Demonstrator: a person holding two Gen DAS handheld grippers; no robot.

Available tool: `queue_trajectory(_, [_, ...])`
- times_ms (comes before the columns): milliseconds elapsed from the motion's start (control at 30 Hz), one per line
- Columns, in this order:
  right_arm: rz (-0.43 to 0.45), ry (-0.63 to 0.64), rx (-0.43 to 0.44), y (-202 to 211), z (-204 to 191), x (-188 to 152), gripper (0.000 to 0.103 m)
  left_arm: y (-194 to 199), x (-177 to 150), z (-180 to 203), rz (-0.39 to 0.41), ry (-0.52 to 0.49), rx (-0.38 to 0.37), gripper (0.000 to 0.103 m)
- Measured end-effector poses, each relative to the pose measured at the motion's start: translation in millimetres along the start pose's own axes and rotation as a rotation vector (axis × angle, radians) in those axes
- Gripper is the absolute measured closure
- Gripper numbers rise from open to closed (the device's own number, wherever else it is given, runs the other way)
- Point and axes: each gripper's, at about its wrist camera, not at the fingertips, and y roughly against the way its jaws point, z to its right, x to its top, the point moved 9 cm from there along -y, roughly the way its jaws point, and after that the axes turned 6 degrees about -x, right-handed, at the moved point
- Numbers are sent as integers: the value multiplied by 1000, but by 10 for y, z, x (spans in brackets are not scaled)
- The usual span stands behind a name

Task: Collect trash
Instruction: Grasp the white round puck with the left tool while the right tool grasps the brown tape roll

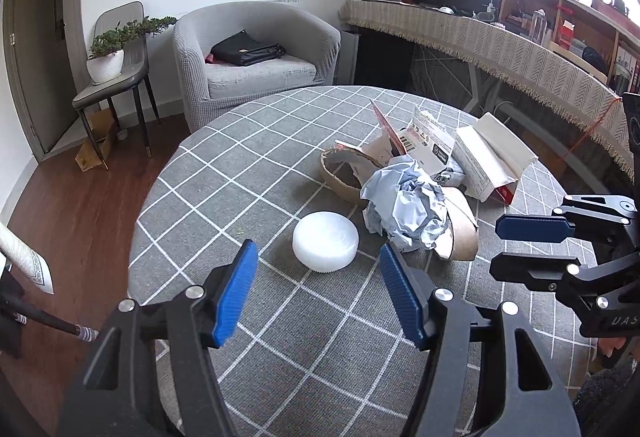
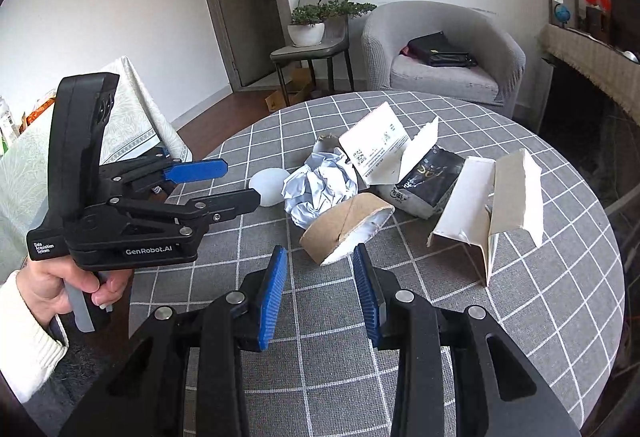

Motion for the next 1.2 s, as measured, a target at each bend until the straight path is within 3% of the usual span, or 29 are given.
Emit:
queue_trajectory(467, [-42,-103,101,-126,62,57,68,-246,74,3,-56,0,-18,48])
queue_trajectory(600, [-45,-148,141,-143,89,104,68,-332,47,3,-84,4,-19,61])
queue_trajectory(1100, [-79,-246,234,-275,99,99,68,-250,114,-51,-48,45,-51,61])
queue_trajectory(1200, [-84,-248,224,-300,98,94,77,-203,132,-57,-31,54,-50,60])
